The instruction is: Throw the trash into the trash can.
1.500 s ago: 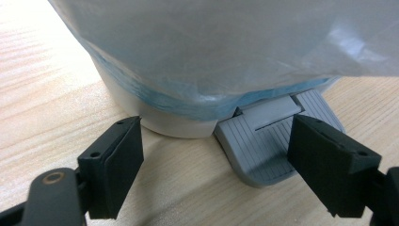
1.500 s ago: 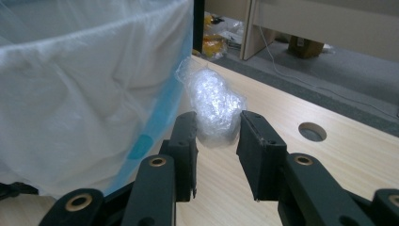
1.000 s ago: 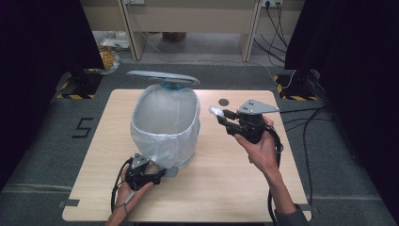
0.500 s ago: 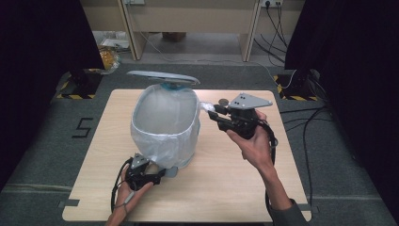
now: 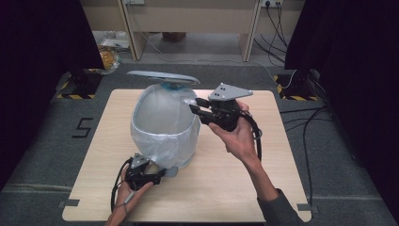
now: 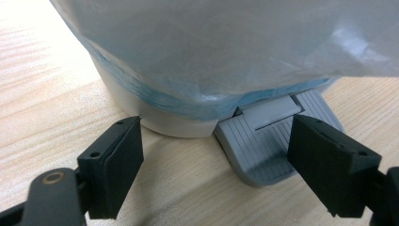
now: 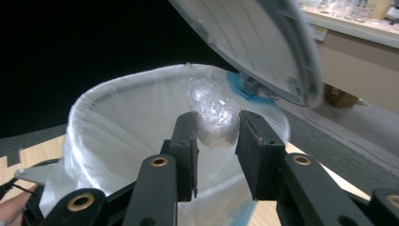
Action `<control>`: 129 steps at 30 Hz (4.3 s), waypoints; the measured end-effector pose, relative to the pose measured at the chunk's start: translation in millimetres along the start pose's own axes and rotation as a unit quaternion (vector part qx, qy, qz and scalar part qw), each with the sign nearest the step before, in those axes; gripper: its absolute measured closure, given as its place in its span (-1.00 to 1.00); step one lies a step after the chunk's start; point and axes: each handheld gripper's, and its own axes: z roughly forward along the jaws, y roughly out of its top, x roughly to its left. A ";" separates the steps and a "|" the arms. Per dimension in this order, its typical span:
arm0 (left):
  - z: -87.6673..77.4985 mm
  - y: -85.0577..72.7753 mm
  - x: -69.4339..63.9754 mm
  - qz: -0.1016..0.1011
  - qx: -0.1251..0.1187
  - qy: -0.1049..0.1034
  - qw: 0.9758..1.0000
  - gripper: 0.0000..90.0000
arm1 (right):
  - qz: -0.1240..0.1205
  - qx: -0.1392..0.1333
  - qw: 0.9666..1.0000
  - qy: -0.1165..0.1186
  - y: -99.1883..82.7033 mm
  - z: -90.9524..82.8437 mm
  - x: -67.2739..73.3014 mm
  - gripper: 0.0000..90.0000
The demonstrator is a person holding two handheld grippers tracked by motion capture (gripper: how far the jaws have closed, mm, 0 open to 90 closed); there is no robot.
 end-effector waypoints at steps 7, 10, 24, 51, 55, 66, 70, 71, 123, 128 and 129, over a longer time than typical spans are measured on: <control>0.6 -0.1 0.0 -0.003 -0.003 -0.002 1.000 -0.60 | -0.004 0.006 1.000 0.012 8.1 21.2 8.3 0.52; 0.4 0.0 0.3 -0.001 -0.001 -0.003 1.000 -0.60 | -0.007 0.009 1.000 0.013 10.8 29.1 9.2 0.52; 0.7 -0.1 -0.2 -0.004 -0.004 -0.002 1.000 -0.60 | -0.006 0.026 0.999 0.028 11.2 61.8 19.0 0.54; 0.5 -0.2 0.1 -0.004 -0.003 -0.004 1.000 -0.60 | 0.010 0.018 0.999 0.025 4.1 46.2 11.7 0.06; 0.5 -0.2 0.1 -0.003 -0.003 -0.004 1.000 -0.60 | 0.013 0.001 1.000 0.019 0.3 32.6 7.9 -0.28; 0.4 -0.3 0.3 -0.003 -0.002 -0.004 1.000 -0.60 | 0.030 -0.040 0.999 -0.012 -15.8 1.8 -6.1 -0.64; -0.1 -0.2 1.0 0.001 0.002 -0.004 1.000 -0.60 | 0.039 -0.044 0.998 -0.021 -28.0 -11.3 -14.2 -0.65; 0.4 -0.4 0.2 -0.003 -0.002 -0.004 1.000 -0.60 | 0.039 -0.044 0.998 -0.021 -28.0 -11.3 -14.2 -0.65; 0.1 -0.3 1.4 0.002 0.003 -0.003 1.000 -0.60 | 0.130 0.010 0.984 -0.122 -203.9 -61.8 -53.1 -0.65; 0.3 -0.3 1.2 0.000 0.002 -0.003 1.000 -0.60 | 0.132 0.008 0.984 -0.121 -209.5 -61.9 -50.4 -0.65; 0.3 -0.3 1.2 0.000 0.001 -0.004 1.000 -0.60 | 0.133 0.009 0.983 -0.123 -212.0 -61.5 -49.8 -0.65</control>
